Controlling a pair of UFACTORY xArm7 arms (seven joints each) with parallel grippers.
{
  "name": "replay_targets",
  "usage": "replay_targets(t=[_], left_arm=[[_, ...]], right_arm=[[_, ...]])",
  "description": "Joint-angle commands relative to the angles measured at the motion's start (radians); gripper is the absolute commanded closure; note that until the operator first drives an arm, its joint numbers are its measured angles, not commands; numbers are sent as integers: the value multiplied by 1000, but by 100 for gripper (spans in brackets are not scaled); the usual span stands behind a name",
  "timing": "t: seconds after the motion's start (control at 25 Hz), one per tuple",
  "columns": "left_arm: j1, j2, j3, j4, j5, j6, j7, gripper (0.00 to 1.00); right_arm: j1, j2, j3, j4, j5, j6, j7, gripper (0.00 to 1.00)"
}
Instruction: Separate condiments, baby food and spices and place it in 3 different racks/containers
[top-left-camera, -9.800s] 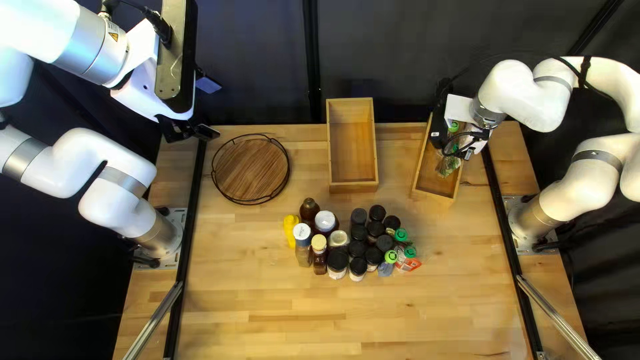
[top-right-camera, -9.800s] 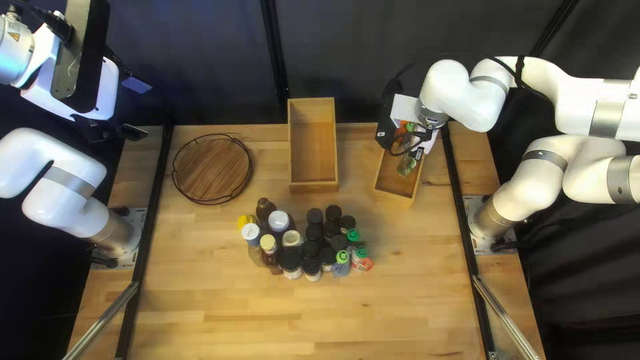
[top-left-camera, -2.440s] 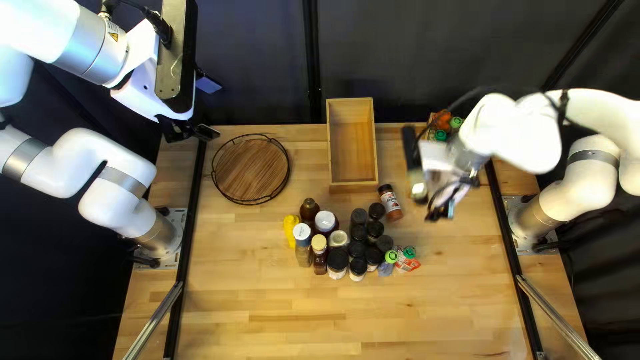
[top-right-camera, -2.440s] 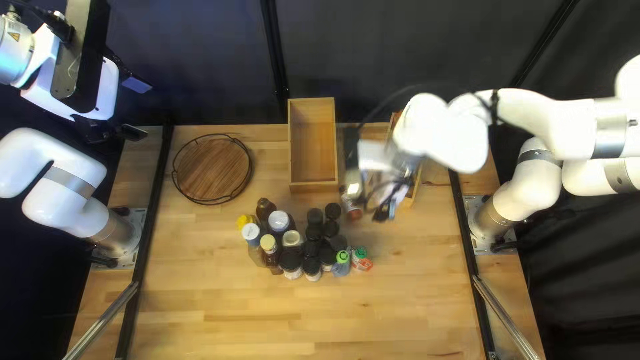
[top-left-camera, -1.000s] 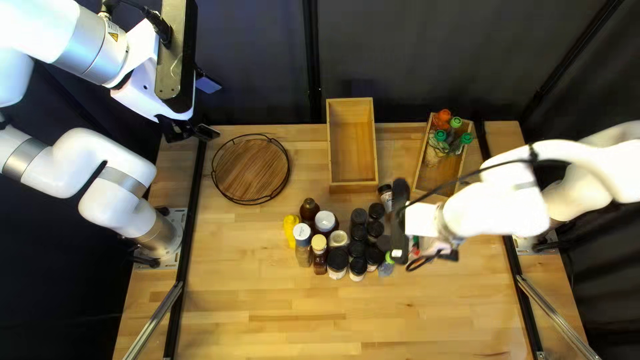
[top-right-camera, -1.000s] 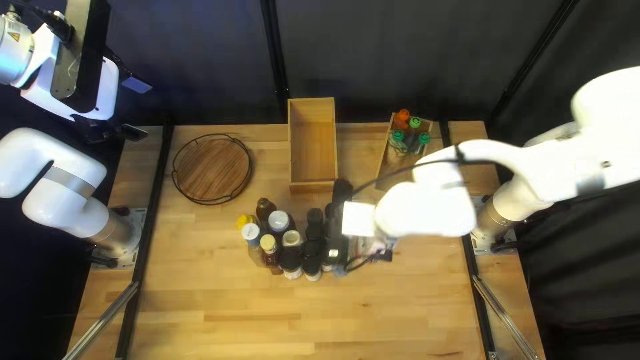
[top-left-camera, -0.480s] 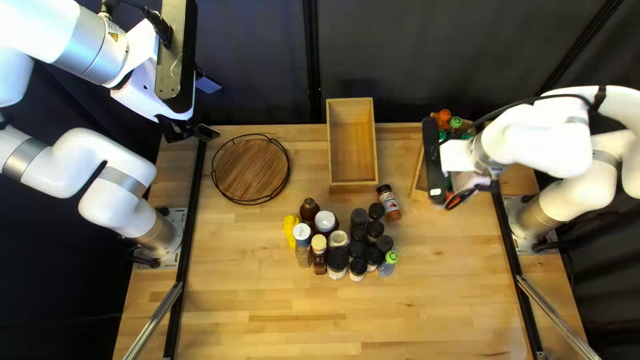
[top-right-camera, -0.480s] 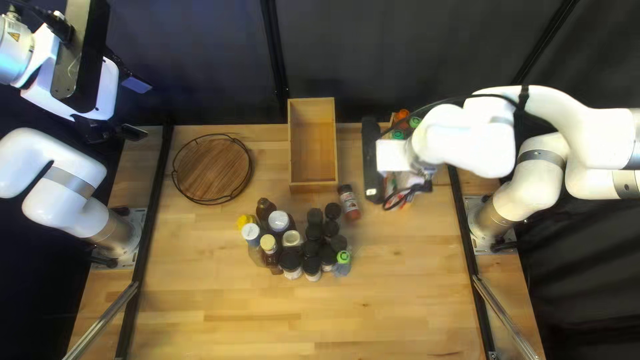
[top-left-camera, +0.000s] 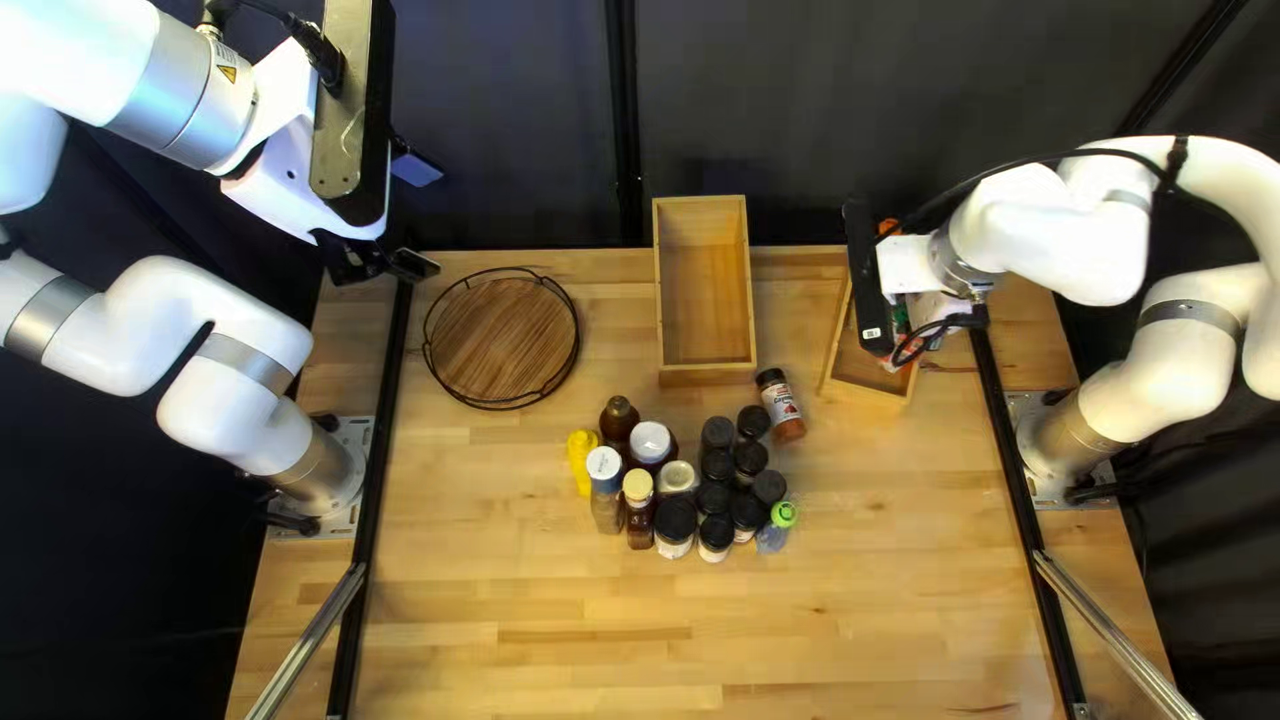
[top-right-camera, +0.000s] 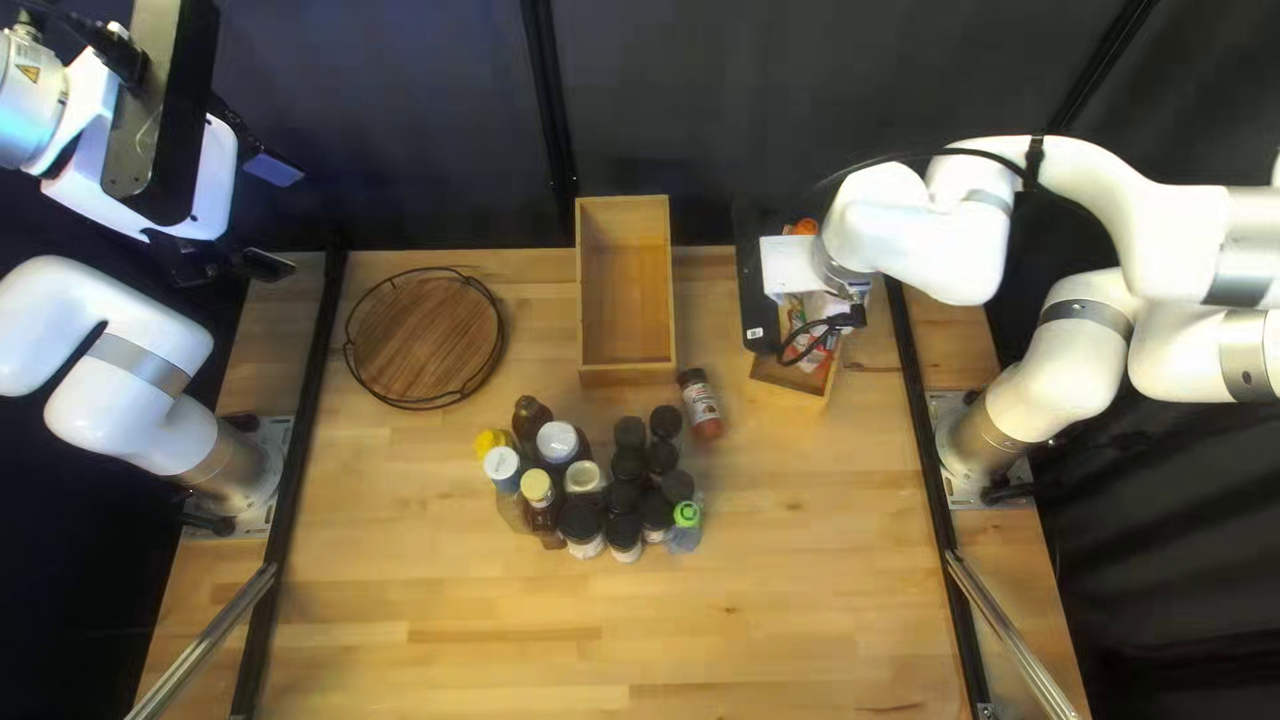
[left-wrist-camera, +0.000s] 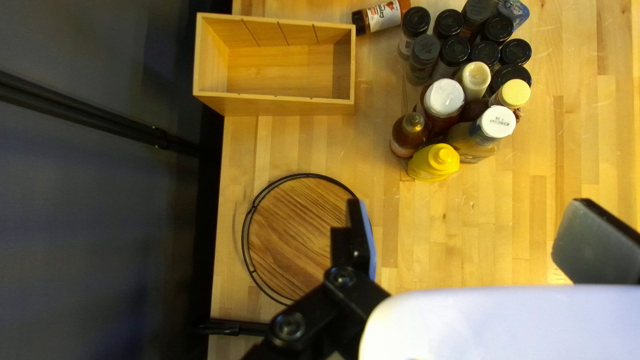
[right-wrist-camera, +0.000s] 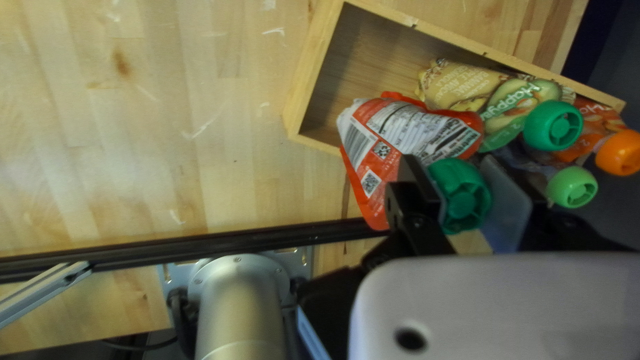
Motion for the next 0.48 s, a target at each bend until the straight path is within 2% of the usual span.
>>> replay_targets(t=[0.04,0.32,0.36,0.4,0.44,0.48], left_arm=[[0,0,0,0,0,0,0,0],[0,0,0,0,0,0,0,0],[0,0,0,0,0,0,0,0],[0,0,0,0,0,0,0,0],[0,0,0,0,0,0,0,0],[0,0,0,0,0,0,0,0]], right_arm=[[-7,3,7,-55,-16,-64,11,100],[-15,20,5,-97,-26,-110,20,100],[-15,17,6,-98,-25,-113,21,87],[-15,6,7,-100,-23,-121,22,57],[-14,0,8,-100,-21,-125,23,15],[-11,-1,8,-99,-18,-125,23,0]])
